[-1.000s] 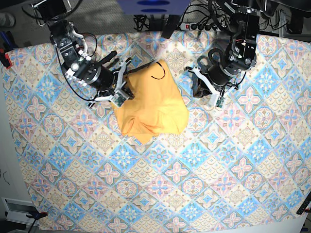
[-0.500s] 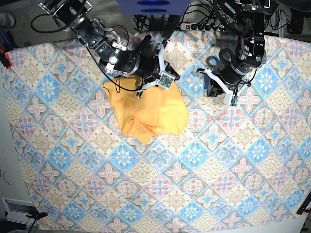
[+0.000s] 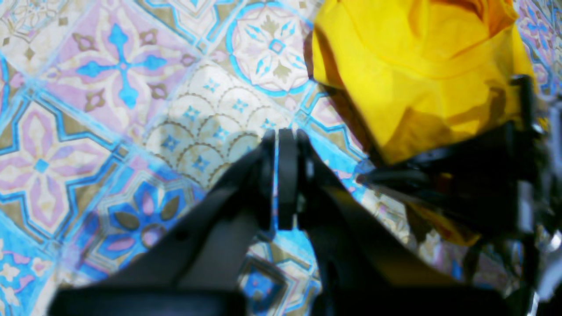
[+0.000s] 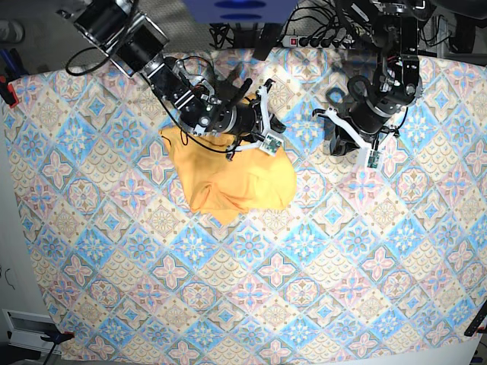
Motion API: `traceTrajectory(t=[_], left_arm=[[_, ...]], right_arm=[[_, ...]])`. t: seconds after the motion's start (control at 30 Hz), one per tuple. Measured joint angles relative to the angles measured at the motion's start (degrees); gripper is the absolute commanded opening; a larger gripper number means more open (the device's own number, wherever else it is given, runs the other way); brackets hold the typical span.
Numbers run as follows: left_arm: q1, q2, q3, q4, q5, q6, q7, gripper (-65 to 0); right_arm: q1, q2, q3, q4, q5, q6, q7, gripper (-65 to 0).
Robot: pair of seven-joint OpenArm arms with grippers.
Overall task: Fold the T-shirt properly
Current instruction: 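Drag the folded shirt with the right gripper away from the left gripper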
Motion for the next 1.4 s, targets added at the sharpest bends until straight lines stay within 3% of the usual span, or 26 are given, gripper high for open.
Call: traceTrajectory(t=[0.17,0.33,0.53,0.97,1.4], left_arm=[[0.00,0.02,0.00,0.00,0.02,0.00,0.00,-64.8],[-0.02,-0.04,0.00,0.00,0.04,0.02,0.00,-64.8],[-0.35,0.02,0.15,-0.02,0.02,0.02,-0.02,-64.8],[-0.33,0.00,0.15,-0.02,0.02,0.00,0.00,-64.8],[-0.46,-0.04,0.22,-0.02,0.02,0.02,0.00,-64.8]], right_arm=[[1.99,0.24,0.26,-6.25,0.87,0.48,6.23,-65.0],[2.60,0.24,6.71,-10.32,1.60,2.01,9.64,-65.0],[7.93,1.38,9.62,-14.16,0.63,0.04,8.83,-65.0],[14.78,5.77,9.46,-21.86,0.52,0.52,12.07,-65.0],[15.78,7.87,9.49,-22.84,0.46,0.24,12.66,-65.0]])
